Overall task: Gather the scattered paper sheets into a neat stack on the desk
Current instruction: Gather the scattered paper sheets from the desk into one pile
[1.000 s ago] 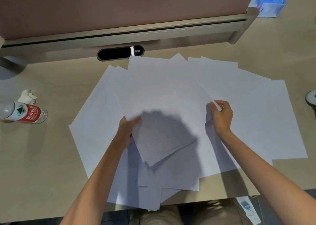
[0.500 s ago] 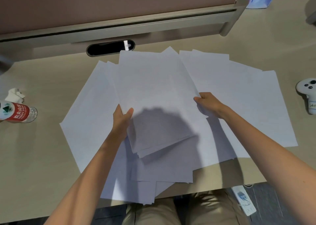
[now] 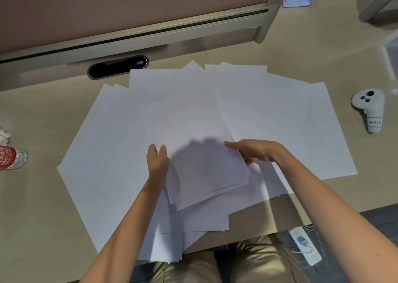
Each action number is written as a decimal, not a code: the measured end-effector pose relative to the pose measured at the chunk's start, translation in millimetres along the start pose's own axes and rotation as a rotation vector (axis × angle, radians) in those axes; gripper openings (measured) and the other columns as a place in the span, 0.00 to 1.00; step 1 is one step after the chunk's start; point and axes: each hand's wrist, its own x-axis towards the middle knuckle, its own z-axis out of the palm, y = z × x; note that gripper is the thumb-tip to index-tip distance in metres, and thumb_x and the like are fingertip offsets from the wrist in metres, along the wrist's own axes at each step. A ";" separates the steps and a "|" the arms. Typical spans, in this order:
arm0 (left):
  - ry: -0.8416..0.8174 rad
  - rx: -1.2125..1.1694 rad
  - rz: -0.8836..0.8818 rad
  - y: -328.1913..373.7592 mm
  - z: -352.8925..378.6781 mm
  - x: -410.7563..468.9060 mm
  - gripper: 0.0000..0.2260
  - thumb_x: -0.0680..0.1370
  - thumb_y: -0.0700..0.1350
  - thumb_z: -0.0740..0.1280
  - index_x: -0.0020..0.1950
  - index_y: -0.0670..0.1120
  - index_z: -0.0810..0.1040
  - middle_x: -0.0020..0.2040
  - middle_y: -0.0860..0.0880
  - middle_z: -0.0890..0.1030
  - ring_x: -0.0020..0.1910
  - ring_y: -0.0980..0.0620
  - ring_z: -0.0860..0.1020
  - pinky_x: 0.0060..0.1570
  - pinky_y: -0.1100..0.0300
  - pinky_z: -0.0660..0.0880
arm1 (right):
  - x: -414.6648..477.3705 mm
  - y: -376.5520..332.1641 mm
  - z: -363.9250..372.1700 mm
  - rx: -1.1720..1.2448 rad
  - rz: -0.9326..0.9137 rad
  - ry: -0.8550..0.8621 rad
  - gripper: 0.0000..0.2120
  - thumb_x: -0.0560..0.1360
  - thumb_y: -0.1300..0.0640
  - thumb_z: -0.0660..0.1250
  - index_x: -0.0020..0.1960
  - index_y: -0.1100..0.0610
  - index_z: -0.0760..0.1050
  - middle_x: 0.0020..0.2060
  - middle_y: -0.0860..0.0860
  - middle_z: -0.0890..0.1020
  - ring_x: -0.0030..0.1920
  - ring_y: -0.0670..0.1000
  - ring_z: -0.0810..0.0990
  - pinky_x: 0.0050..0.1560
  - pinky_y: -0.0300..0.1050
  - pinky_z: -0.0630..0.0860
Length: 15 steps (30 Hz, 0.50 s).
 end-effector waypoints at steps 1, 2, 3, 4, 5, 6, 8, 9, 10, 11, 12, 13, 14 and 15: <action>0.015 -0.013 0.012 -2.4 1.5 -2.2 0.07 0.81 0.39 0.58 0.43 0.44 0.66 0.38 0.52 0.66 0.37 0.55 0.64 0.44 0.59 0.65 | 2.4 -0.5 1.7 -0.015 0.021 0.005 0.25 0.80 0.40 0.56 0.58 0.60 0.78 0.52 0.56 0.84 0.52 0.53 0.83 0.52 0.43 0.79; 0.024 -0.027 0.028 -4.2 2.0 -4.0 0.08 0.81 0.38 0.58 0.42 0.45 0.66 0.37 0.52 0.65 0.36 0.55 0.64 0.43 0.58 0.65 | 4.5 -1.1 3.4 -0.030 0.036 0.029 0.25 0.79 0.40 0.58 0.58 0.60 0.78 0.53 0.56 0.84 0.53 0.54 0.83 0.55 0.44 0.78; 0.023 -0.037 0.048 -5.1 1.9 -5.9 0.09 0.81 0.38 0.57 0.41 0.45 0.66 0.37 0.53 0.66 0.36 0.55 0.64 0.43 0.58 0.65 | 8.7 -0.8 5.0 -0.048 0.033 0.068 0.24 0.78 0.40 0.60 0.57 0.60 0.78 0.52 0.55 0.84 0.53 0.54 0.83 0.54 0.44 0.78; 0.018 -0.037 0.061 -5.0 1.9 -7.9 0.10 0.81 0.38 0.57 0.41 0.47 0.66 0.37 0.53 0.66 0.35 0.56 0.65 0.43 0.60 0.65 | 13.4 -0.2 6.8 -0.059 0.000 0.109 0.22 0.77 0.41 0.63 0.56 0.59 0.78 0.50 0.53 0.84 0.51 0.52 0.82 0.50 0.42 0.78; 0.003 -0.033 0.074 -4.2 1.8 -9.6 0.11 0.81 0.38 0.57 0.40 0.48 0.66 0.37 0.54 0.67 0.35 0.56 0.65 0.42 0.60 0.65 | 17.7 0.7 9.7 -0.047 -0.066 0.151 0.18 0.77 0.44 0.65 0.56 0.58 0.77 0.48 0.51 0.83 0.49 0.51 0.82 0.46 0.40 0.77; -0.009 -0.033 0.093 -3.1 2.4 -12.2 0.12 0.81 0.38 0.57 0.40 0.49 0.65 0.36 0.54 0.66 0.35 0.56 0.65 0.41 0.60 0.65 | 20.7 1.3 12.1 -0.018 -0.163 0.188 0.14 0.77 0.49 0.66 0.56 0.57 0.77 0.47 0.50 0.82 0.47 0.50 0.81 0.44 0.38 0.76; -0.022 0.006 0.140 -0.9 2.7 -15.6 0.13 0.81 0.38 0.59 0.38 0.49 0.63 0.35 0.53 0.64 0.34 0.55 0.62 0.37 0.61 0.63 | 26.4 4.2 17.3 0.079 -0.337 0.268 0.10 0.77 0.60 0.67 0.58 0.58 0.76 0.49 0.52 0.81 0.45 0.50 0.80 0.43 0.36 0.76; -0.014 0.041 0.163 0.7 2.8 -17.8 0.14 0.81 0.38 0.60 0.37 0.47 0.61 0.35 0.52 0.62 0.33 0.56 0.60 0.35 0.63 0.61 | 28.0 7.1 18.3 0.119 -0.388 0.298 0.10 0.77 0.63 0.66 0.58 0.58 0.76 0.49 0.53 0.81 0.43 0.48 0.80 0.41 0.34 0.76; 0.005 0.080 0.179 2.5 2.4 -20.3 0.14 0.80 0.38 0.61 0.38 0.46 0.60 0.34 0.52 0.61 0.31 0.57 0.59 0.33 0.65 0.60 | 27.0 8.9 18.6 0.159 -0.419 0.317 0.11 0.77 0.65 0.65 0.58 0.58 0.76 0.48 0.52 0.81 0.42 0.46 0.80 0.40 0.32 0.76; 0.026 0.105 0.198 4.5 2.4 -23.1 0.12 0.80 0.38 0.61 0.39 0.44 0.62 0.34 0.51 0.61 0.30 0.58 0.60 0.31 0.67 0.60 | 24.6 10.8 18.0 0.200 -0.436 0.327 0.11 0.77 0.65 0.65 0.58 0.57 0.76 0.47 0.51 0.81 0.42 0.44 0.79 0.39 0.31 0.76; 0.050 0.116 0.202 5.5 2.9 -25.3 0.09 0.79 0.38 0.62 0.41 0.42 0.65 0.34 0.50 0.64 0.29 0.59 0.62 0.30 0.69 0.63 | 20.9 13.6 15.9 0.231 -0.445 0.337 0.11 0.77 0.65 0.65 0.58 0.56 0.76 0.47 0.50 0.81 0.43 0.44 0.79 0.40 0.32 0.76; 0.064 0.102 0.200 4.8 3.0 -26.9 0.04 0.79 0.39 0.63 0.45 0.41 0.70 0.34 0.49 0.69 0.29 0.61 0.66 0.32 0.69 0.67 | 18.1 18.0 11.8 0.250 -0.441 0.358 0.12 0.77 0.64 0.66 0.59 0.56 0.76 0.49 0.50 0.81 0.45 0.46 0.79 0.42 0.33 0.77; 0.073 0.079 0.197 4.0 3.6 -29.3 0.03 0.77 0.40 0.64 0.49 0.41 0.73 0.37 0.47 0.74 0.32 0.60 0.71 0.36 0.65 0.72 | 14.8 22.9 5.8 0.265 -0.429 0.381 0.13 0.77 0.63 0.66 0.61 0.56 0.75 0.51 0.51 0.81 0.47 0.47 0.79 0.44 0.36 0.76; 0.067 0.050 0.182 2.3 5.0 -32.6 0.07 0.76 0.43 0.65 0.52 0.42 0.75 0.41 0.46 0.78 0.36 0.57 0.74 0.41 0.60 0.75 | 10.8 28.1 -0.7 0.283 -0.422 0.395 0.14 0.77 0.62 0.66 0.62 0.56 0.75 0.52 0.51 0.80 0.49 0.48 0.79 0.46 0.38 0.76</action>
